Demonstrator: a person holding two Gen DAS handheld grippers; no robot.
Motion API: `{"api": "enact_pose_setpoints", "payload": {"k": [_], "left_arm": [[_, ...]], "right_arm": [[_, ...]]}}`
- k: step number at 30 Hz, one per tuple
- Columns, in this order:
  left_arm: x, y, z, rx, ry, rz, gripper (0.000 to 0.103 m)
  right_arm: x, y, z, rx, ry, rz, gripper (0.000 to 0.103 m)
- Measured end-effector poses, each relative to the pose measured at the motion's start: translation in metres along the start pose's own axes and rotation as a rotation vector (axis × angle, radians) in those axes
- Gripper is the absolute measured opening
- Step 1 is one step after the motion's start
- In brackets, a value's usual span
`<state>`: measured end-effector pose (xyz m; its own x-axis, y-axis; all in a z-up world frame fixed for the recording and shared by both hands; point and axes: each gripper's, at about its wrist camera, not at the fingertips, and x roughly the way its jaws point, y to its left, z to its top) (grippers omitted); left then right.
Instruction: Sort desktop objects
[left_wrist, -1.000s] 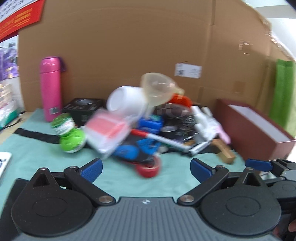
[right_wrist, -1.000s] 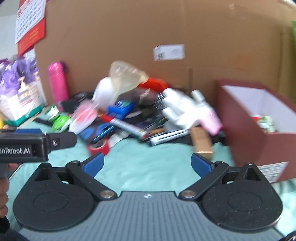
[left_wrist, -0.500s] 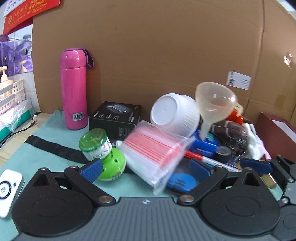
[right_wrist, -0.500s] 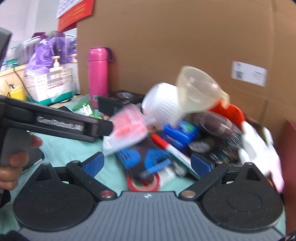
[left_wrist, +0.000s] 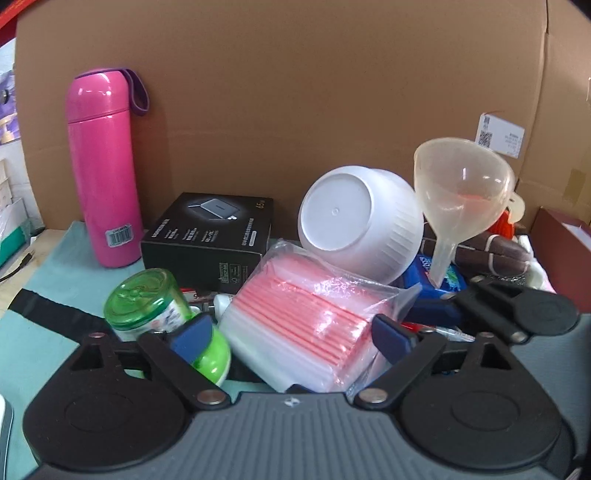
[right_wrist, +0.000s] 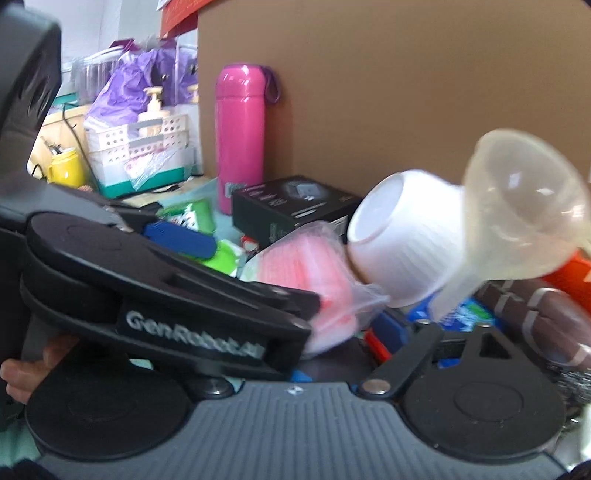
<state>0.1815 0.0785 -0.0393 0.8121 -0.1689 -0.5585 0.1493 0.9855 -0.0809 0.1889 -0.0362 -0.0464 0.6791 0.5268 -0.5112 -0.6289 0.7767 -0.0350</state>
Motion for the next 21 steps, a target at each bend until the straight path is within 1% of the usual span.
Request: {"api": "enact_pose_setpoints", "payload": {"k": [2, 3, 5, 7, 8, 10, 12, 13, 16, 18, 19, 21], "left_arm": [[0.007, 0.004, 0.001, -0.011, 0.027, -0.042, 0.087], [0.009, 0.006, 0.001, -0.018, 0.038, -0.068, 0.079], [0.007, 0.008, 0.000, -0.025, 0.031, -0.093, 0.073], [0.003, 0.006, 0.000, -0.018, 0.015, -0.108, 0.058], [0.000, 0.004, 0.001, -0.011, 0.013, -0.118, 0.053], [-0.006, 0.001, 0.001, 0.013, 0.007, -0.130, 0.040], [-0.012, -0.002, 0.000, 0.026, 0.003, -0.144, 0.033], [-0.016, -0.004, -0.001, 0.027, 0.002, -0.148, 0.030], [-0.026, -0.012, -0.004, 0.034, 0.001, -0.157, 0.027], [-0.036, -0.015, -0.009, 0.025, 0.006, -0.174, 0.023], [-0.041, -0.016, -0.013, 0.018, 0.010, -0.183, 0.022], [-0.052, -0.021, -0.022, 0.016, 0.012, -0.205, 0.020]], "right_arm": [[0.005, -0.002, -0.002, 0.022, 0.008, 0.024, 0.073], [0.006, -0.004, -0.002, 0.035, 0.009, 0.037, 0.072], [0.002, -0.003, -0.004, 0.036, -0.001, 0.041, 0.062], [-0.003, -0.007, -0.004, 0.068, -0.016, 0.031, 0.053], [-0.005, -0.007, -0.005, 0.074, -0.021, 0.023, 0.047], [-0.010, -0.005, -0.005, 0.067, -0.027, 0.009, 0.042], [-0.015, -0.002, -0.006, 0.056, -0.031, 0.001, 0.040], [-0.018, -0.001, -0.007, 0.053, -0.033, -0.002, 0.039], [-0.030, 0.005, -0.009, 0.050, -0.035, -0.009, 0.037], [-0.041, 0.009, -0.014, 0.046, -0.029, -0.008, 0.034], [-0.049, 0.011, -0.016, 0.048, -0.028, -0.007, 0.030], [-0.065, 0.015, -0.024, 0.055, -0.023, -0.002, 0.027]]}}
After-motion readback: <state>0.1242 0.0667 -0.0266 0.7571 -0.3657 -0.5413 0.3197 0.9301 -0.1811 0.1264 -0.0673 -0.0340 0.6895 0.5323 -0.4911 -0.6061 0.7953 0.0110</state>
